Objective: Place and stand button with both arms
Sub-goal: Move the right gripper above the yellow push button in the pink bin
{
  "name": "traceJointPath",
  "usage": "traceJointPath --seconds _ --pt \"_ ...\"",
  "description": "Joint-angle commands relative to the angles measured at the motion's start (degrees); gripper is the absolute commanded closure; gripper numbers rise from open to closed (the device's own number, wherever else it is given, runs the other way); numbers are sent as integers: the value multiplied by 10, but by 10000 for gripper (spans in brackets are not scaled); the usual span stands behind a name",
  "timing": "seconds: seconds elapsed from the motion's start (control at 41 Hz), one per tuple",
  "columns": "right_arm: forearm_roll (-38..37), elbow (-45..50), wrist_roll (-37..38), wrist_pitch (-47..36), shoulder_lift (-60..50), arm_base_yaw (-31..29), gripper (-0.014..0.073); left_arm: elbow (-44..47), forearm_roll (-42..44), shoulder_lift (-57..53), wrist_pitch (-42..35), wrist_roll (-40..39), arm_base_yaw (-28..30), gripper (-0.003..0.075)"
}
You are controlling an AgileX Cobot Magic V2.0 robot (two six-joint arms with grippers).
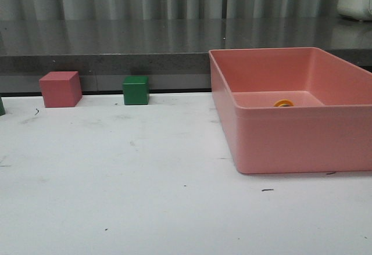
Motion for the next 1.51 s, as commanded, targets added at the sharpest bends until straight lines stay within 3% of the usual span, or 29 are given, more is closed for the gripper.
traceJointPath --seconds 0.0,0.78,0.95,1.048,1.218,1.34,1.487 --pt "2 -2 -6 -45 -11 -1 662 9 0 -13 -48 -2 0 740" --pt "2 -2 -6 -62 -11 -1 662 9 4 -13 -55 -1 0 740" --pt "2 -38 -6 -45 -11 0 662 -27 -11 -11 -70 -3 0 740" --pt "2 -97 -6 16 -7 0 662 -87 -11 -10 -39 -3 0 740" --pt "1 -218 -6 125 30 0 662 -211 -11 5 88 -3 0 740" --pt "1 -292 -6 183 82 0 662 -311 -8 52 183 -3 0 740" --pt "1 -362 -6 230 155 0 662 -405 -8 124 241 -3 0 740"
